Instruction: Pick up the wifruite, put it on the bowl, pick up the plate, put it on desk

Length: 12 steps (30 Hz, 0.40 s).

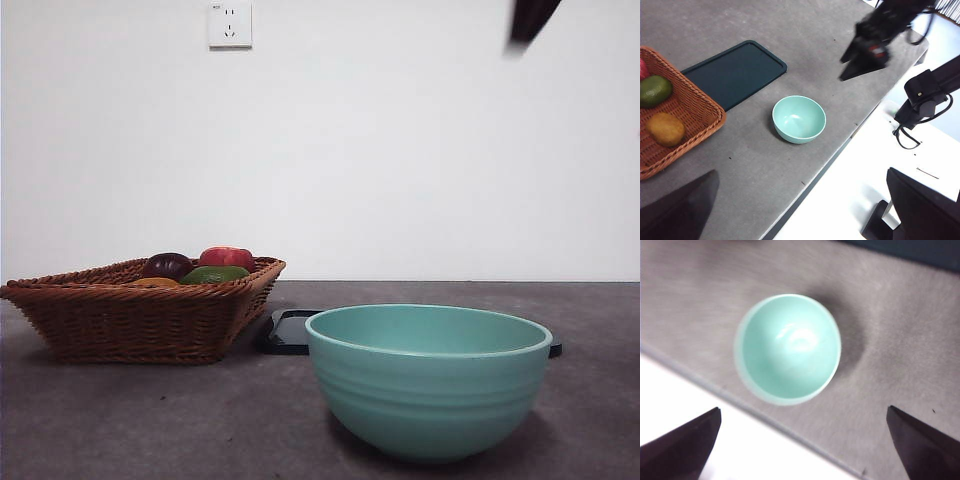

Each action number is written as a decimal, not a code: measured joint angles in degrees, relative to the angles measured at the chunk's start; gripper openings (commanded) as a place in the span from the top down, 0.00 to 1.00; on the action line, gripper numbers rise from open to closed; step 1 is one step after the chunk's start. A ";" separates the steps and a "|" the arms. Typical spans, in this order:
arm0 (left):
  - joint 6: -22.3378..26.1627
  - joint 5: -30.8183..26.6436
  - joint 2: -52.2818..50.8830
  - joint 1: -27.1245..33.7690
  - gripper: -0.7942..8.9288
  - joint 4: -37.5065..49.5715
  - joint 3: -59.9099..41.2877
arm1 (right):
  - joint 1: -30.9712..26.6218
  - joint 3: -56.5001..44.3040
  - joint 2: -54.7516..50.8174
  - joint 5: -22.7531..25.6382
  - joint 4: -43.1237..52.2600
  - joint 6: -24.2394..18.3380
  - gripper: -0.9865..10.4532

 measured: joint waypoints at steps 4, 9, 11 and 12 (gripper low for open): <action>0.00 0.00 0.00 0.00 0.24 0.13 0.00 | 0.57 0.02 -12.07 0.02 -3.23 -0.57 0.36; 0.00 0.00 0.00 0.00 0.24 0.11 0.00 | 0.57 0.11 -23.74 0.00 -5.11 -0.68 0.36; 0.00 0.00 0.00 0.00 0.24 0.13 0.00 | 0.57 0.22 -27.98 0.02 -5.62 -0.68 0.36; 0.00 0.00 0.00 0.00 0.24 0.13 0.00 | 0.57 0.28 -30.05 0.02 -5.88 -0.68 0.36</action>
